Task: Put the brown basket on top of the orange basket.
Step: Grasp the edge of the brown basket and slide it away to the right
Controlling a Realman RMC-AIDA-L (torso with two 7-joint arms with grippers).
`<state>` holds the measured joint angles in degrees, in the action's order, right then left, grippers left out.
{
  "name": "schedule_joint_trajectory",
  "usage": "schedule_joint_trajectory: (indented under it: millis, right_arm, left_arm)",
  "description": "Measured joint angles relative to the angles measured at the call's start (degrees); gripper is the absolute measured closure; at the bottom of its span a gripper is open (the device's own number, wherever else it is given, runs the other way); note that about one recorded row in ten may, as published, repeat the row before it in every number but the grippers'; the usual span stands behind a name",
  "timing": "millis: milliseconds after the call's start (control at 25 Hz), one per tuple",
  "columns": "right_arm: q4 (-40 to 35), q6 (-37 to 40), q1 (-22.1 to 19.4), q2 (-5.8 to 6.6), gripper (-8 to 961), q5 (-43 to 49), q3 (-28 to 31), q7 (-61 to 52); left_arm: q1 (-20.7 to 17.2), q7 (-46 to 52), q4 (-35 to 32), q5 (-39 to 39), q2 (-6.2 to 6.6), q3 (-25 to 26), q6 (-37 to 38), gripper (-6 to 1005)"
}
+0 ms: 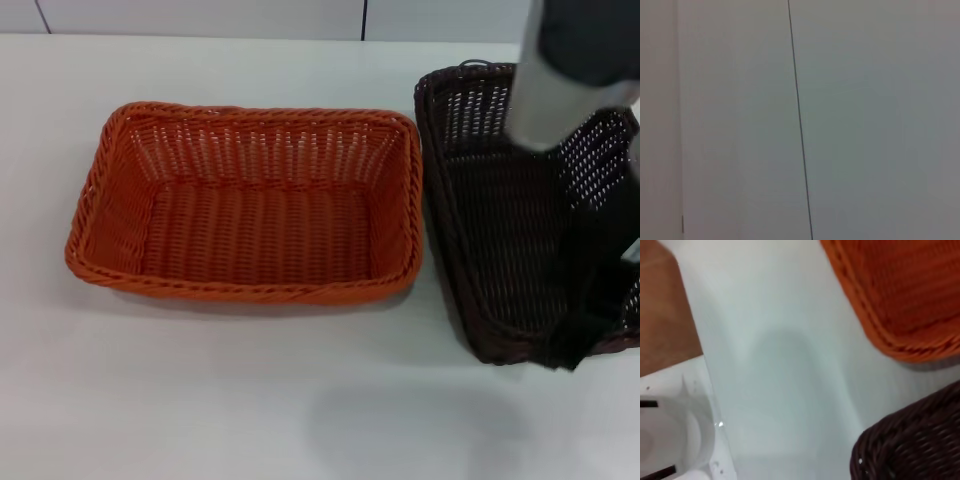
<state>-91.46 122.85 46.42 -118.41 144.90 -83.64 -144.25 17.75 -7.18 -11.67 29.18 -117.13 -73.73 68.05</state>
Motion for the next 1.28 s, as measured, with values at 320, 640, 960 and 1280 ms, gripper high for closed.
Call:
schedule_joint_trajectory:
  millis: [320, 640, 960, 1280]
  right_arm:
    - [10.0, -6.1, 0.2, -0.37, 128, 3.1, -6.1, 0.0]
    - [14.7, -11.1, -0.5, -0.57, 127, 4.9, -9.4, -0.3]
    - [17.8, -14.2, 0.0, -0.60, 306, 6.3, -12.6, 1.1]
    - [9.1, -14.4, -1.3, -0.59, 545, 6.5, -12.7, 4.1]
  left_arm:
    - [0.0, -0.1, 0.0, -0.2, 0.15, 0.0, 0.0, 270]
    - [0.0, -0.2, 0.0, -0.4, 0.19, 0.0, 0.0, 271]
    - [-0.1, -0.2, 0.1, -0.5, 0.27, 0.0, 0.0, 271]
    - [-0.3, -0.3, 0.0, -0.4, 0.21, -0.1, 0.1, 271]
